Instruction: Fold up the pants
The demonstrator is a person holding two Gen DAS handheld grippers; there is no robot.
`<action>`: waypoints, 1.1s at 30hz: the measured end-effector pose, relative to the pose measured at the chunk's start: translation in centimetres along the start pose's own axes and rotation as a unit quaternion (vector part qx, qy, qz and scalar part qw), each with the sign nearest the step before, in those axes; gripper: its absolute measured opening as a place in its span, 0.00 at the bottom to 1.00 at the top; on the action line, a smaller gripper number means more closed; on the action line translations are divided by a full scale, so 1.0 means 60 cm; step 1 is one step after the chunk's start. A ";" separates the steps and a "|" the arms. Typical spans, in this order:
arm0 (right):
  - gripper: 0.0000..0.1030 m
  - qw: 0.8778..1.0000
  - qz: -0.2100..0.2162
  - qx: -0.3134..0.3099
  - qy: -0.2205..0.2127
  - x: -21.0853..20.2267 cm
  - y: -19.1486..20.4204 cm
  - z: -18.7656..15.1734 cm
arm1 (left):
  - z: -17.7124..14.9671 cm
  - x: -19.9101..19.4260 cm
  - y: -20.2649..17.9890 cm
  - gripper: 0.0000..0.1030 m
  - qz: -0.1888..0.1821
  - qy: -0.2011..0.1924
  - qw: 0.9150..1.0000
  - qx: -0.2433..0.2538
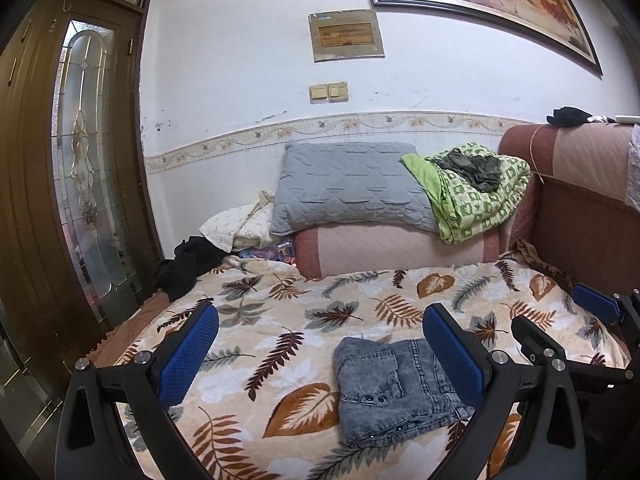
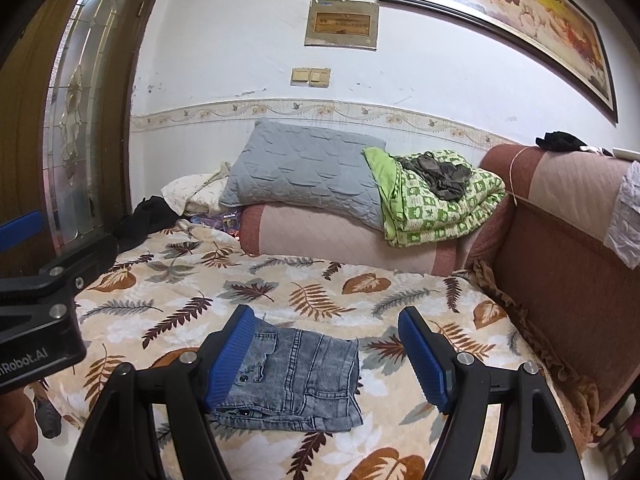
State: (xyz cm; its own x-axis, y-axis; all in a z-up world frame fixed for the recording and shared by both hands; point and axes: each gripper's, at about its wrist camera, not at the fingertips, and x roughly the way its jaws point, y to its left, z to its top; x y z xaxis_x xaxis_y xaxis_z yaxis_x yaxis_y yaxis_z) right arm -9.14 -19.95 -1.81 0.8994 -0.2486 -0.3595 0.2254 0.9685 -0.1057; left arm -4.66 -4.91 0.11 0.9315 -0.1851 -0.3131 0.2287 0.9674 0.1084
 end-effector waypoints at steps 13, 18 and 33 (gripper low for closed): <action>0.75 1.000 0.002 -0.023 0.000 0.017 0.032 0.012 | -0.001 0.018 0.033 0.99 0.011 -0.001 1.000 -0.017; 0.75 1.000 0.005 -0.028 0.003 0.024 0.043 0.013 | -0.001 0.024 0.039 0.99 0.014 0.001 1.000 -0.019; 0.75 1.000 0.002 -0.024 -0.001 0.018 0.043 0.019 | -0.001 0.018 0.044 0.99 0.010 -0.002 1.000 -0.022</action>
State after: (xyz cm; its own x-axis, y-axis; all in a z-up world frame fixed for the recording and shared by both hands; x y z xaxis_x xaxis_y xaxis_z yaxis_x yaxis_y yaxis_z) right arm -7.18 -17.70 -1.43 0.9010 -0.2447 -0.3582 0.2034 0.9676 -0.1494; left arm -3.09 -2.56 0.01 0.9371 -0.1663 -0.3070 0.1971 0.9777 0.0723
